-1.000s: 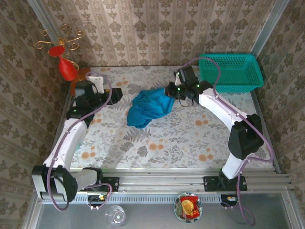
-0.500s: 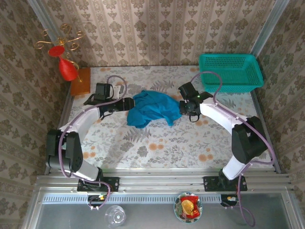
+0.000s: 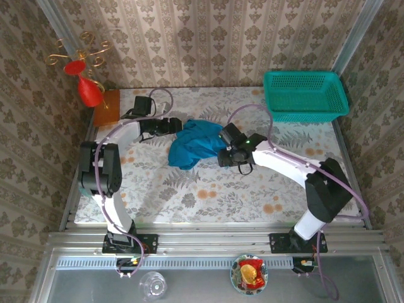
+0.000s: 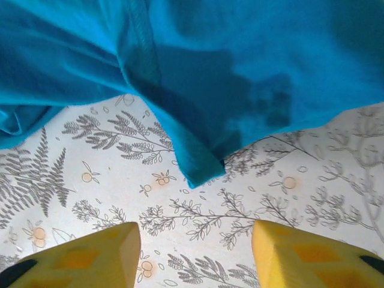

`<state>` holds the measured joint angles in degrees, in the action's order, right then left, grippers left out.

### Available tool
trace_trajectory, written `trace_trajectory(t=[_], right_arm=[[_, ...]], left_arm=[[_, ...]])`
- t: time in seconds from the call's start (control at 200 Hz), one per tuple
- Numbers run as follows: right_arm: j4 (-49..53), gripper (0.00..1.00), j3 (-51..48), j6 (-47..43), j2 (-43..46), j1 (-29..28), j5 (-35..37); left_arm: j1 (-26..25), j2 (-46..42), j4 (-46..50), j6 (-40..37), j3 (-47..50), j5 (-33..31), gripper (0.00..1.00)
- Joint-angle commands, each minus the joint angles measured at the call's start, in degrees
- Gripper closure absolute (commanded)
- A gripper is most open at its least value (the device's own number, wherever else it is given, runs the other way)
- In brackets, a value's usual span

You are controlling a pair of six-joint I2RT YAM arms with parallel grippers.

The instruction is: Fold the inside-out t-shirt

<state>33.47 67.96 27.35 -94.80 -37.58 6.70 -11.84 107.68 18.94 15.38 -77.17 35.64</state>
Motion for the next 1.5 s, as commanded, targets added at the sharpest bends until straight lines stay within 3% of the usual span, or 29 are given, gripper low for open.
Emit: trace_trajectory(t=[0.0, 0.35, 0.795, 1.07, 1.195, 1.39, 1.495], right_arm=[[-4.04, 0.4, -1.64, 1.01, -3.65, -0.27, -0.89], [-8.33, 0.43, 1.13, 2.15, -12.4, -0.21, 2.67], [-9.59, 0.85, -0.39, 2.8, -9.93, 0.75, 7.64], [-8.83, 1.0, -2.34, 2.44, -4.17, 2.22, 9.4], [-8.43, 1.0, -2.94, 2.29, -1.75, 3.19, 9.63], [-7.05, 1.0, -1.77, 1.38, 1.01, 4.59, 10.37], [-5.78, 1.0, 0.49, -0.14, 2.83, 6.22, 11.14]], left_arm=[[0.32, 2.53, 3.76, -1.54, -3.17, 3.66, 0.33], [0.26, 10.19, 5.58, -3.81, -8.58, 1.51, 0.34], [0.5, 15.72, 2.49, -1.05, -13.59, 1.73, 0.42], [0.5, 18.43, 3.03, -0.87, -16.81, 3.03, 0.45], [0.56, 18.97, 3.38, -0.79, -17.75, 3.38, 0.55], [0.91, 15.01, 2.42, -0.72, -16.81, 2.69, 0.86], [2.01, 10.25, 1.77, 0.03, -16.51, 2.02, 0.93]])
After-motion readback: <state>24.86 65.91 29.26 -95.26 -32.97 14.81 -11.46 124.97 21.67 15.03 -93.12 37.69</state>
